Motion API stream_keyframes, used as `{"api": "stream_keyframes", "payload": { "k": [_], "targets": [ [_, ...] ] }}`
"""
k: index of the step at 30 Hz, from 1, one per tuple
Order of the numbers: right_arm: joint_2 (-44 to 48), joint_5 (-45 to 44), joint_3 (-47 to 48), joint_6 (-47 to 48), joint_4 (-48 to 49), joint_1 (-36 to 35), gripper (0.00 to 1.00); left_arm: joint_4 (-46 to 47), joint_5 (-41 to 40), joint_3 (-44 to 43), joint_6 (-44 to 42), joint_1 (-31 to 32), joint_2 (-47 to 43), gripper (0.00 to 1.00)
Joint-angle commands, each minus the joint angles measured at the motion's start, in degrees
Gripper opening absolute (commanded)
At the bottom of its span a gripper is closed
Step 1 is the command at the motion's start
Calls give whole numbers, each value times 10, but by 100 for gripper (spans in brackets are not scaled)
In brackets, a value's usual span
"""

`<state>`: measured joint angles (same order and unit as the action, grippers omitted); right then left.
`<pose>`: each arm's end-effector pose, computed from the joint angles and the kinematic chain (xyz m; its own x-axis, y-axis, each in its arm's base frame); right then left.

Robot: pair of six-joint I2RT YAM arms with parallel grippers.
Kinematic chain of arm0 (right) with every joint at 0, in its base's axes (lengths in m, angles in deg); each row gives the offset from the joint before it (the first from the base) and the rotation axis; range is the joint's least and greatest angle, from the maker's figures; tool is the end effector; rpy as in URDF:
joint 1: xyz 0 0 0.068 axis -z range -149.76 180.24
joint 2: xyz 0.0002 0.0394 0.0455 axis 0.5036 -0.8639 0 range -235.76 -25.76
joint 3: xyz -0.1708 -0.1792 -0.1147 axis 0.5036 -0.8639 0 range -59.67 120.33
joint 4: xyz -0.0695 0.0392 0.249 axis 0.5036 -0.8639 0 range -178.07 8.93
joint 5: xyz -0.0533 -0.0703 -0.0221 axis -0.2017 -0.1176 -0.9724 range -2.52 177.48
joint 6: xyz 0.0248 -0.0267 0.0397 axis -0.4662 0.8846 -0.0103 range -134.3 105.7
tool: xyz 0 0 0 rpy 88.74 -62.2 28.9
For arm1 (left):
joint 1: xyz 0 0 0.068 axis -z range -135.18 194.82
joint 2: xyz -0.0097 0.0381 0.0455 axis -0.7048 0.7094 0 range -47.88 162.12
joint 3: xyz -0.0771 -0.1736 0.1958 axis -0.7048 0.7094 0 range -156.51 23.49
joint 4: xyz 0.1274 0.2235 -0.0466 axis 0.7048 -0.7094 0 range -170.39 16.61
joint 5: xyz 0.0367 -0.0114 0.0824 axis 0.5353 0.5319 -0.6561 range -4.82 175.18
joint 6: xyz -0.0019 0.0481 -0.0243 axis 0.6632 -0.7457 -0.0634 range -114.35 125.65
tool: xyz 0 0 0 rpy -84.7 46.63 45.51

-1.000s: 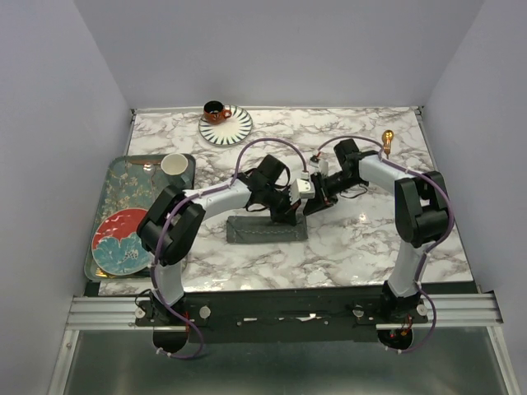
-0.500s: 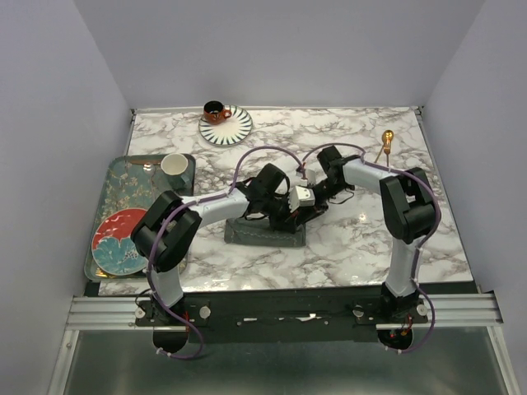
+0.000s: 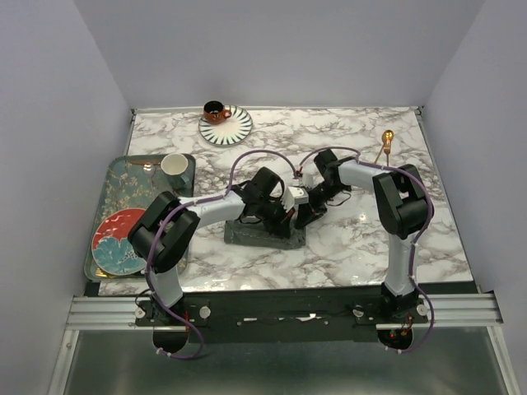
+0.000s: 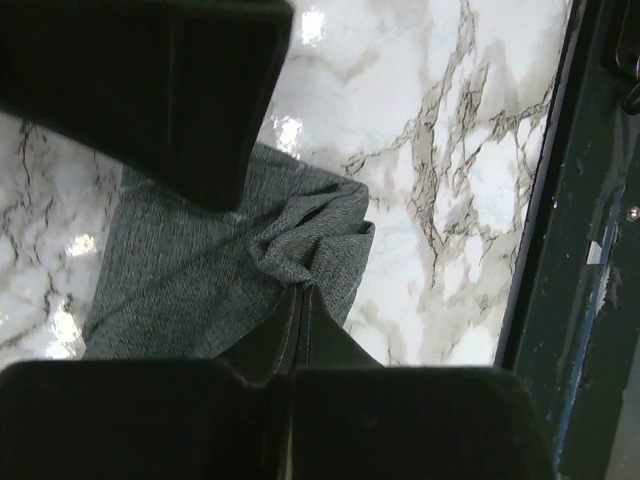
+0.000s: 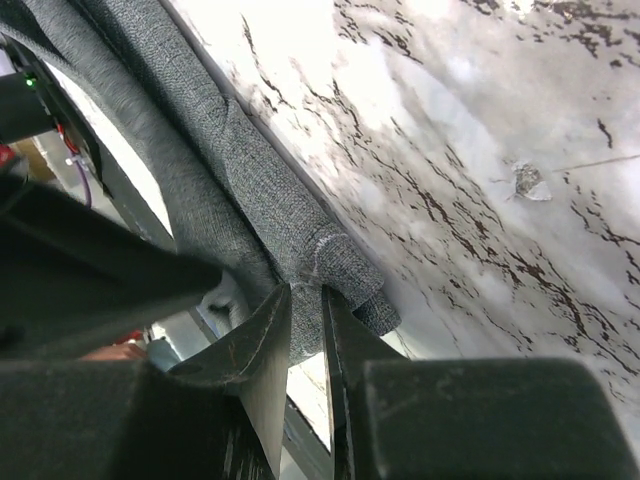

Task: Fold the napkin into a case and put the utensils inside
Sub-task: Stuff the top corner of the smaller-rectangle-folded napkin into the folded napkin.

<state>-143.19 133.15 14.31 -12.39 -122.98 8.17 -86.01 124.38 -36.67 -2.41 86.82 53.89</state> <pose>0.3322 0.1623 0.1243 -0.9126 -0.3952 -0.1047 -0.3468 0.6130 0.7099 0.2495 -0.2552 0.1716 -0.4858 0.5837 -0.6506 0.8698 0.2493 -0.4258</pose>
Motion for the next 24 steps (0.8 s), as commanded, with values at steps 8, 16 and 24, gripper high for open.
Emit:
{"api": "stream_keyframes", "payload": {
  "k": [8, 16, 24],
  "targets": [
    [26, -44, -13, 46, 33, -7, 27, -23, 20, 4, 101, -53, 24, 0],
    [85, -26, -33, 60, 65, -22, 28, -16, 32, 0, 110, -54, 40, 0],
    [114, -58, -50, 63, 94, -48, 28, 1, 38, 10, 123, -55, 36, 0]
  ]
}}
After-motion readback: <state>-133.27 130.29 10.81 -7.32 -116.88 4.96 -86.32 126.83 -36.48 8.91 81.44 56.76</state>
